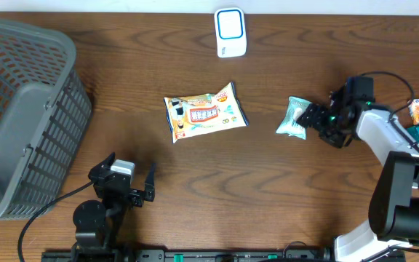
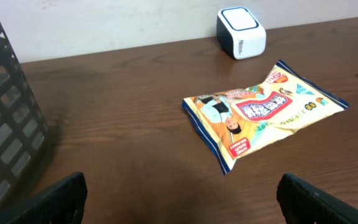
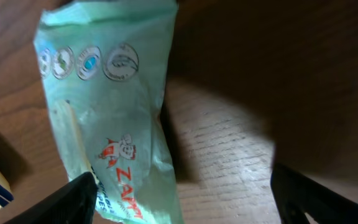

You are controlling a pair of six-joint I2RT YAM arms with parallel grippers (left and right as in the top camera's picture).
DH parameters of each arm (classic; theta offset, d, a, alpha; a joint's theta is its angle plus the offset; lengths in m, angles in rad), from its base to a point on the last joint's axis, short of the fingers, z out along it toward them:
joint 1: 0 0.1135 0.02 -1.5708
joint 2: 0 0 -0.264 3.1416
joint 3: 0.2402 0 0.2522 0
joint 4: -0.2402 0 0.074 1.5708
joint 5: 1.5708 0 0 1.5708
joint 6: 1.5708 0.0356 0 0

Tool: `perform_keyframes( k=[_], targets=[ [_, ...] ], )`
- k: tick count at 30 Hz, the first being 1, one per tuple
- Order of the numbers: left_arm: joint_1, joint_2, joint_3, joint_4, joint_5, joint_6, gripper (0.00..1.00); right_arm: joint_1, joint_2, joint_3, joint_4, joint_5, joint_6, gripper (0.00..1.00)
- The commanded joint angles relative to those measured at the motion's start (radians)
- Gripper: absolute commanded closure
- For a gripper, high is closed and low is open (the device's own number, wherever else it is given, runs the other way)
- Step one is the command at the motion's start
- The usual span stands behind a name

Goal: Scan the item barcode
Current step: 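Move the right gripper to the mint-green wipes packet and grasp it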

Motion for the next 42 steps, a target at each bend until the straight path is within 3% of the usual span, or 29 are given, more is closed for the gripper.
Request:
perform_keyframes(
  k=[1, 12, 16, 17, 18, 28, 36, 42],
  targets=[
    [0.005, -0.005, -0.016, -0.022, 0.013, 0.017, 0.02, 0.002, -0.008, -0.052, 0.063, -0.045, -0.004, 0.2],
    [0.005, -0.005, -0.016, -0.022, 0.013, 0.017, 0.02, 0.002, -0.006, -0.143, 0.293, -0.04, 0.074, 0.27],
    [0.005, -0.005, -0.016, -0.022, 0.013, 0.017, 0.02, 0.002, 0.002, -0.143, 0.297, -0.024, 0.08, 0.43],
    [0.005, -0.005, -0.016, -0.022, 0.013, 0.017, 0.02, 0.002, 0.01, -0.143, 0.298, -0.026, 0.081, 0.57],
    [0.005, -0.005, -0.016, -0.022, 0.013, 0.017, 0.02, 0.002, 0.019, -0.143, 0.299, -0.025, 0.085, 0.59],
    [0.005, -0.005, -0.016, -0.022, 0.013, 0.017, 0.02, 0.002, 0.176, -0.143, 0.382, -0.054, 0.114, 0.57],
    [0.005, -0.005, -0.016, -0.022, 0.013, 0.017, 0.02, 0.002, 0.236, -0.143, 0.423, -0.064, 0.114, 0.91],
    [0.005, -0.005, -0.016, -0.022, 0.013, 0.017, 0.02, -0.001, 0.204, -0.142, 0.407, -0.14, 0.187, 0.99]
  ],
)
